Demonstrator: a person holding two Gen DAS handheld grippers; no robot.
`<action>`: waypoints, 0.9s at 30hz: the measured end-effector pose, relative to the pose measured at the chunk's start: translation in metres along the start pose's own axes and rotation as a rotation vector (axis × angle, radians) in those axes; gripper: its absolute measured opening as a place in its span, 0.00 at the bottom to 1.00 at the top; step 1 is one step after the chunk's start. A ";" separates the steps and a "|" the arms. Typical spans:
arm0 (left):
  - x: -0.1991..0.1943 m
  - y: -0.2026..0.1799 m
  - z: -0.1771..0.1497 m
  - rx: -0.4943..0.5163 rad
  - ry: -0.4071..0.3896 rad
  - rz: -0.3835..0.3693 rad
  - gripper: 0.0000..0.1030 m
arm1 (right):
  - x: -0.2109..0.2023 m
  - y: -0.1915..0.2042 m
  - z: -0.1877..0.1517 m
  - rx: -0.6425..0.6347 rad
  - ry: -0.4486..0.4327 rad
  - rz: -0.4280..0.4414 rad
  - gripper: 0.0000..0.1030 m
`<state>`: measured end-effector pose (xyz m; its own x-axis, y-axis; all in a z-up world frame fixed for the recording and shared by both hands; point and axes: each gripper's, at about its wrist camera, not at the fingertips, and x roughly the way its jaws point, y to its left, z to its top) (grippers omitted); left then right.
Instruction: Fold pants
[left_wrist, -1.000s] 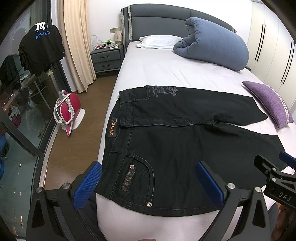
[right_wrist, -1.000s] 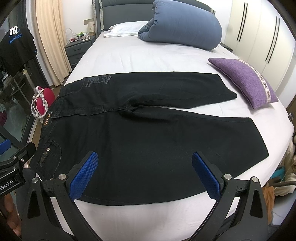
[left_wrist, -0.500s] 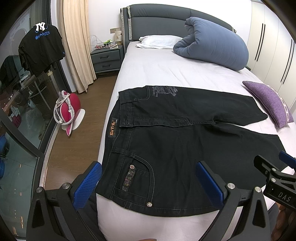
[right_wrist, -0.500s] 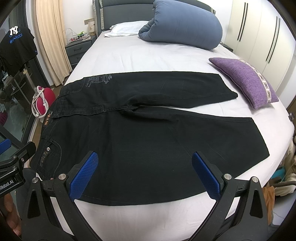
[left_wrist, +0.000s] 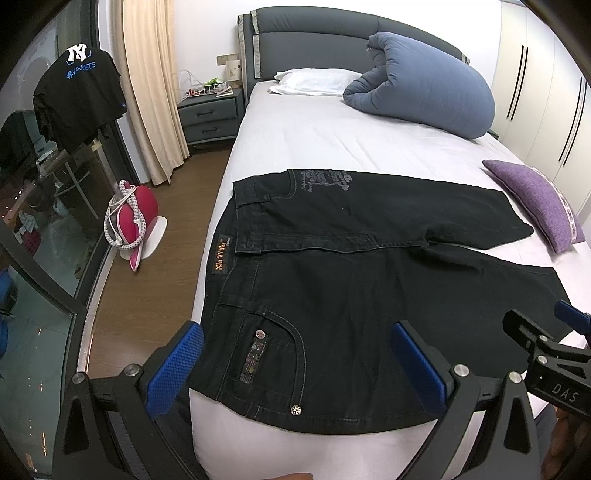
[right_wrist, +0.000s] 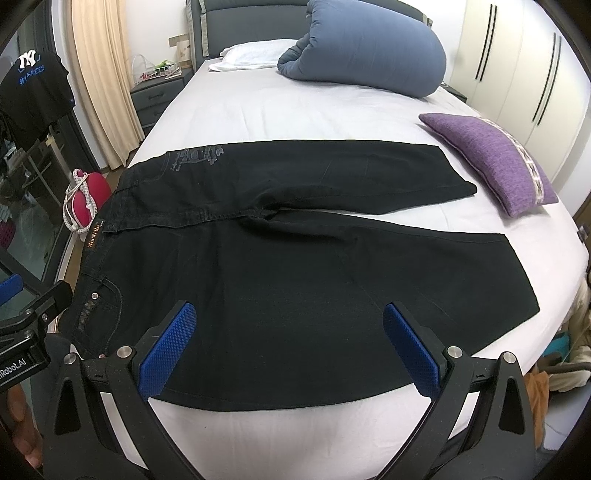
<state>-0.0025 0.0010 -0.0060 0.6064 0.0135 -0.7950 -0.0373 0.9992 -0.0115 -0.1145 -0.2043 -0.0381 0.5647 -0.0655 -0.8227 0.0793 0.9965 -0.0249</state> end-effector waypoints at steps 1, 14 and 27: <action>0.001 -0.001 0.000 0.001 0.001 0.000 1.00 | 0.001 0.000 0.000 0.000 0.001 0.001 1.00; 0.016 0.001 0.021 0.008 -0.008 -0.059 1.00 | 0.021 0.001 0.009 -0.024 0.017 0.001 1.00; 0.114 0.015 0.148 0.198 0.052 -0.189 1.00 | 0.064 -0.015 0.101 -0.251 -0.065 0.267 1.00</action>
<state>0.1836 0.0229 -0.0076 0.5458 -0.1705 -0.8204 0.2314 0.9717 -0.0480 0.0037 -0.2287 -0.0332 0.5898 0.2031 -0.7815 -0.2768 0.9601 0.0407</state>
